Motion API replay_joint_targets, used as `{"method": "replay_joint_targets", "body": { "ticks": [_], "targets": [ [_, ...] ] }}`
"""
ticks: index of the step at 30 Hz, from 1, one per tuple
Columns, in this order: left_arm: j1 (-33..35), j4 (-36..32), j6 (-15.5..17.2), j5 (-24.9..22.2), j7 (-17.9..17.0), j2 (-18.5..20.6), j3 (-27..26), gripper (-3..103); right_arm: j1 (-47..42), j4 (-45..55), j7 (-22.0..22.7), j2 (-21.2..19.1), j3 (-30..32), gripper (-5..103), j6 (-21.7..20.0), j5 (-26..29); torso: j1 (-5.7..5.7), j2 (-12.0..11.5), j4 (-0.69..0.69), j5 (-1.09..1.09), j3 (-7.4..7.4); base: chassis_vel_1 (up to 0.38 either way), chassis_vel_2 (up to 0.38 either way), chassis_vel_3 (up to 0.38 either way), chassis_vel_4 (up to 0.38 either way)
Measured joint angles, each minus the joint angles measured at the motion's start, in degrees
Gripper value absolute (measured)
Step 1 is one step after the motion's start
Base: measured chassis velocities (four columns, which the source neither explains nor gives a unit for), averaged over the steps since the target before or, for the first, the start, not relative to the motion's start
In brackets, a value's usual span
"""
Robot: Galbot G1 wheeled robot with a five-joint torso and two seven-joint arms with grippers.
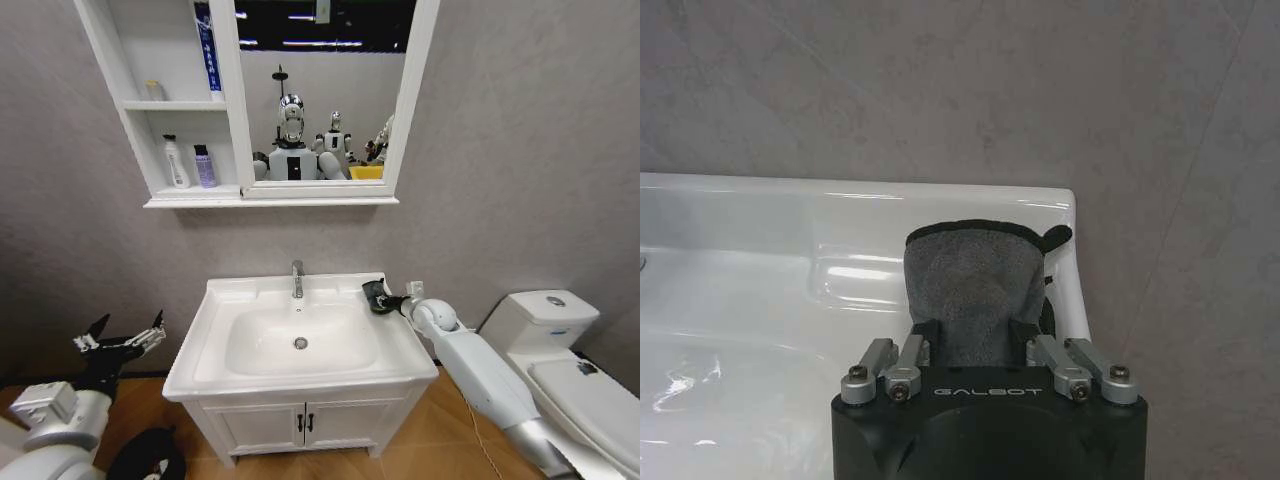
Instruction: Move facial cleanser and shampoo from washbasin to cabinet, then wipe washbasin with towel.
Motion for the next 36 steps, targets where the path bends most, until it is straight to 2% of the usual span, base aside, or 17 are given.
{"method": "replay_joint_targets", "body": {
  "ticks": [1,3,4,6,7,8,13,15,19,36],
  "targets": [
    [0.04,0.00,0.00,0.00,0.04,-0.07,0.02,100,-0.07,0.11,0.01,-0.14,0.10,47,0.06,-0.30,0.00,0.00,0.00,0.00,0.00,0.000,0.000,0.000,0.000],
    [0.09,0.00,-0.01,0.02,0.07,-0.12,0.05,100,-0.15,0.29,0.01,-0.26,0.19,47,0.08,-0.37,0.00,0.00,-0.01,0.00,0.00,0.000,0.000,0.000,0.000],
    [0.18,0.00,-0.02,0.04,0.10,-0.18,0.08,100,-0.24,0.48,0.01,-0.36,0.27,58,0.13,-0.37,0.00,0.00,-0.01,0.00,0.00,0.000,0.000,0.000,0.000],
    [0.26,0.00,-0.02,0.07,0.12,-0.24,0.09,100,-0.28,0.56,0.01,-0.39,0.30,58,0.21,-0.38,0.00,0.00,0.00,0.00,0.00,0.000,0.000,0.000,0.000],
    [0.34,0.00,-0.02,0.09,0.16,-0.28,0.09,100,-0.32,0.60,-0.02,-0.39,0.33,70,0.34,-0.38,0.00,0.00,0.00,0.00,0.00,0.000,0.000,0.000,0.000],
    [0.43,0.00,-0.02,0.11,0.20,-0.32,0.09,100,-0.33,0.60,-0.05,-0.40,0.32,75,0.53,-0.38,0.00,0.00,0.00,0.00,0.00,0.000,0.000,0.000,0.000],
    [0.79,0.00,-0.04,0.18,0.28,-0.63,0.01,100,-0.33,0.31,-0.38,-0.36,0.26,85,1.62,-1.39,0.00,0.00,0.00,0.00,0.00,0.000,0.000,0.000,0.000],
    [0.97,0.00,-0.12,0.37,0.60,-0.81,-0.06,100,-0.33,0.20,-0.50,-0.29,0.20,96,2.44,-1.89,0.00,0.00,0.00,0.00,0.00,0.000,0.000,0.000,0.000],
    [1.07,0.00,-0.15,0.45,0.80,-0.83,-0.07,100,-0.13,-0.45,-0.80,-0.10,-0.28,100,4.39,-2.86,0.00,0.00,0.00,0.00,0.00,0.000,0.000,0.000,0.000],
    [0.87,0.00,-0.15,0.89,0.90,-0.79,1.03,100,0.55,-0.79,-3.20,-0.34,-0.41,100,6.71,-9.72,0.00,0.00,0.00,0.00,0.00,0.000,0.000,0.000,0.000]
  ]
}}
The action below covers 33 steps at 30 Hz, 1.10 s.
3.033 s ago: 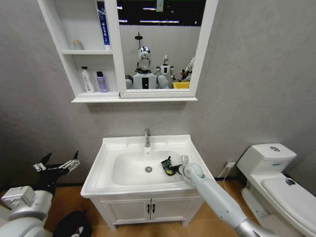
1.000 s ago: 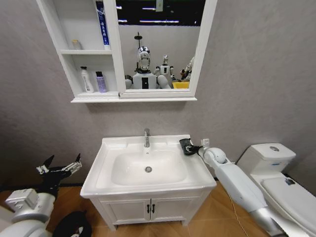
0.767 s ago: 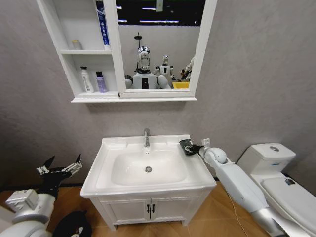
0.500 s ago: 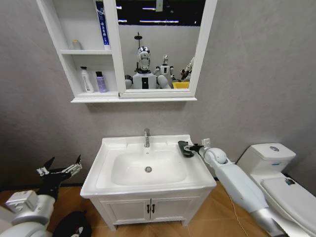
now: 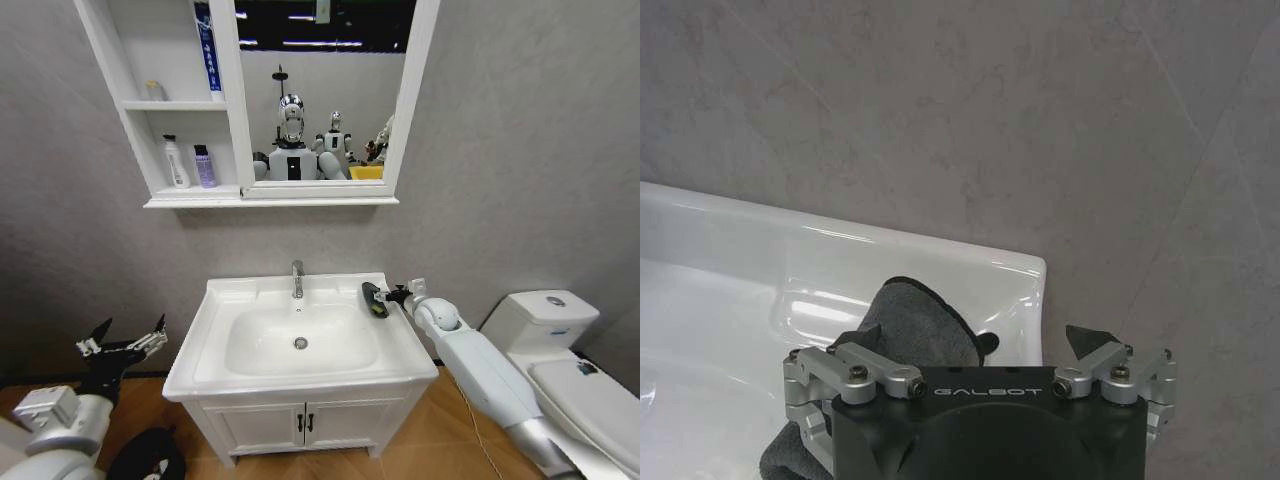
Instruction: Move facial cleanser and shampoo from washbasin to cabinet, then wipe washbasin with towel.
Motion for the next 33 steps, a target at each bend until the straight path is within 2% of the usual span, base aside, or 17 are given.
{"method": "replay_joint_targets", "body": {
  "ticks": [3,8,11,14,17,23,27,29,31,33],
  "targets": [
    [-0.02,0.00,0.00,0.21,0.00,-0.12,0.38,100,0.00,0.45,-0.55,-0.01,0.19,100,-0.22,-0.60,0.00,0.00,0.00,-0.01,0.00,0.000,0.000,0.000,0.000],
    [0.05,0.00,0.00,0.67,0.07,-0.66,0.72,100,0.33,0.24,-1.59,-0.11,0.54,100,1.28,-4.74,0.00,0.00,0.00,-0.01,0.00,0.000,0.000,0.000,0.000],
    [0.06,0.00,-0.01,0.91,0.08,-0.79,1.21,100,0.35,0.12,-2.63,-0.18,0.42,100,3.59,-9.59,0.00,0.00,0.00,0.00,0.00,0.000,0.000,0.000,0.000],
    [0.08,0.00,-0.02,0.94,0.08,-0.80,1.26,100,0.27,0.11,-2.99,-0.16,0.41,100,4.71,-11.85,0.00,0.00,0.00,0.00,0.00,0.000,0.000,0.000,0.000],
    [0.15,0.00,-0.03,0.94,0.08,-0.79,1.25,100,0.07,0.58,-2.99,-0.13,0.51,100,4.75,-12.06,0.00,0.00,0.00,0.00,0.00,0.000,0.000,0.000,0.000],
    [0.11,0.00,-0.03,0.97,0.00,-1.12,1.82,100,-2.13,4.57,-0.83,-0.72,2.29,100,3.91,-9.98,0.00,0.00,0.01,0.00,0.00,0.000,0.000,0.000,0.000],
    [0.46,0.00,0.02,0.96,-0.90,-2.37,3.00,100,-9.64,15.92,4.36,-2.45,7.29,100,1.66,-1.86,0.00,0.00,0.00,0.00,0.00,0.000,0.000,0.000,0.000],
    [0.51,0.00,0.04,0.88,-1.06,-2.67,3.00,100,-11.35,18.17,5.25,-2.71,8.62,100,1.45,-0.34,0.00,0.00,-0.01,0.00,0.00,0.000,0.000,0.000,0.000],
    [0.83,0.00,0.05,0.56,-1.57,-3.40,2.75,100,-16.35,24.25,8.40,-3.34,12.31,100,1.57,3.00,0.00,0.01,-0.01,-0.01,-0.01,0.000,0.000,0.000,0.000],
    [0.90,0.00,-0.01,0.45,-1.70,-3.59,2.51,100,-18.45,26.47,9.90,-3.51,13.81,100,1.79,4.07,0.00,0.01,0.00,-0.01,-0.01,0.000,0.000,0.000,0.000]
  ]
}}
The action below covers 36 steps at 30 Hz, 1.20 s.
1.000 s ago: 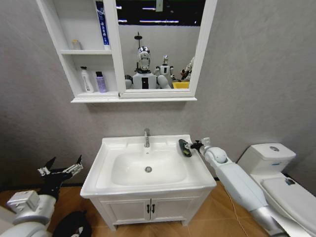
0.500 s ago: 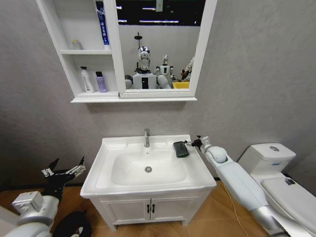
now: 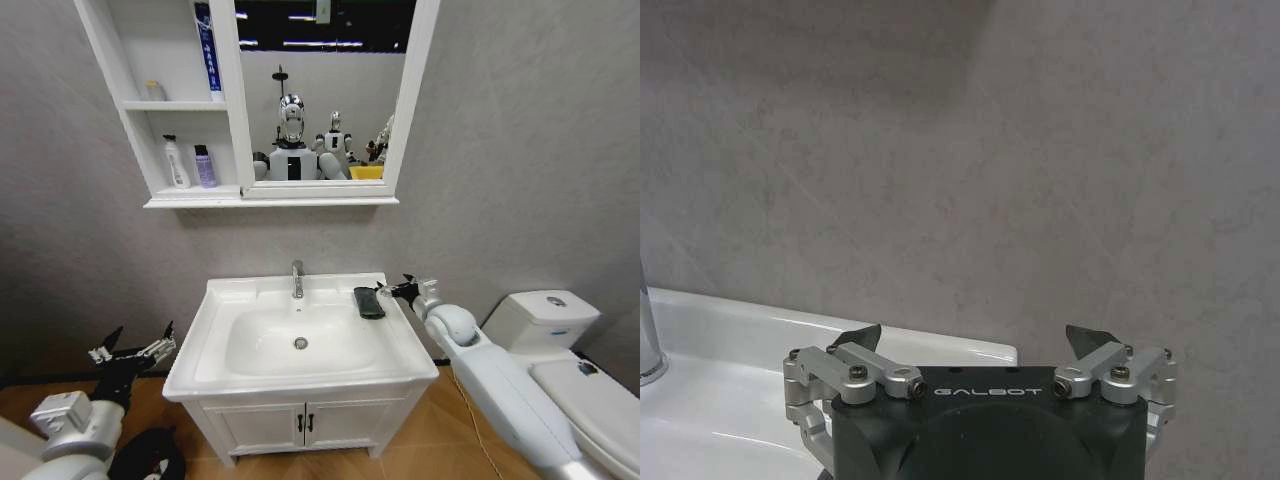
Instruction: Move facial cleanser and shampoo from washbasin to cabinet, then wipe washbasin with towel.
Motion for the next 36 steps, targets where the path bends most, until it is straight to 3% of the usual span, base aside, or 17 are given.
{"method": "replay_joint_targets", "body": {
  "ticks": [4,9,16,22,26,36],
  "targets": [
    [0.00,0.00,0.07,-0.83,-0.57,-0.23,-0.60,100,-8.57,9.05,4.77,-0.04,5.99,100,1.80,2.69,0.00,0.00,-0.01,0.00,0.00,0.000,0.000,0.000,0.000],
    [0.12,0.00,0.35,-0.72,-0.75,-1.60,0.27,100,-17.23,18.78,6.76,1.73,10.62,100,1.93,2.14,0.00,0.00,0.00,0.00,0.00,0.000,0.000,0.000,0.000],
    [0.74,0.00,0.55,-0.33,-0.97,-3.00,1.58,100,-30.15,29.68,6.99,5.53,17.40,100,1.59,-4.03,0.00,0.00,0.01,0.00,0.00,0.000,0.000,0.000,0.000],
    [0.36,0.00,0.58,0.19,-0.72,-2.66,2.96,100,-43.68,36.80,5.76,12.55,24.40,100,3.63,-8.98,-0.01,0.01,-0.02,0.01,0.00,0.000,0.000,0.000,0.000],
    [0.26,0.00,0.40,1.15,-0.41,-3.13,4.11,100,-46.35,36.87,5.87,14.54,25.58,100,2.73,-9.62,-0.01,0.00,0.01,0.00,0.00,0.000,0.000,0.000,0.000],
    [0.55,0.00,-0.09,2.10,-0.23,-3.14,4.52,100,-46.45,36.46,6.36,14.10,24.94,100,-0.77,-8.28,0.03,-0.02,0.01,0.00,0.02,0.010,-0.011,-0.014,0.010]
  ]
}}
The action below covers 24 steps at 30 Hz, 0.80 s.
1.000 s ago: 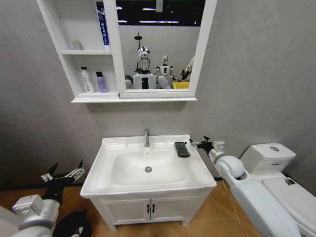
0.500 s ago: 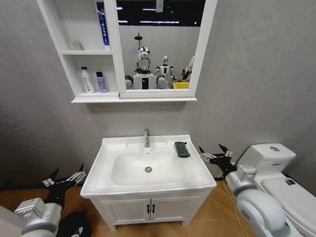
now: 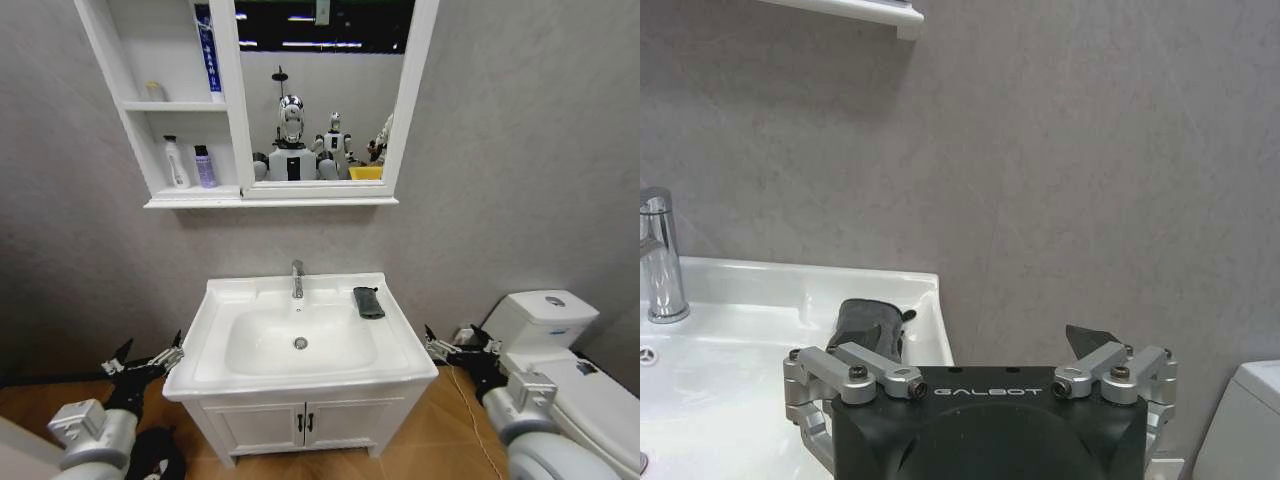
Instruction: Move facial cleanser and shampoo from washbasin to cabinet, then wipe washbasin with towel.
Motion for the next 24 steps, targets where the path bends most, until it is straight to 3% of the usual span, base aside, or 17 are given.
{"method": "replay_joint_targets", "body": {
  "ticks": [9,22,24],
  "targets": [
    [1.21,0.00,-0.45,-0.34,0.11,-1.05,-1.85,100,0.22,-0.19,0.01,0.03,-0.93,100,-0.16,-0.04,-0.02,0.00,-0.01,0.00,-0.01,0.133,-0.146,-0.145,0.135],
    [1.72,-0.01,-0.69,0.07,0.09,-1.89,-1.63,100,0.43,-0.30,-0.36,-0.37,-1.80,100,-0.23,0.06,-0.03,0.01,-0.02,0.05,0.00,0.291,-0.280,-0.280,0.286],
    [1.84,0.00,-0.69,0.08,0.06,-2.00,-1.66,100,0.56,-0.30,-0.43,-0.47,-2.28,100,-0.24,0.00,-0.04,0.02,-0.01,-0.03,-0.02,0.327,-0.375,-0.339,0.346]
  ]
}}
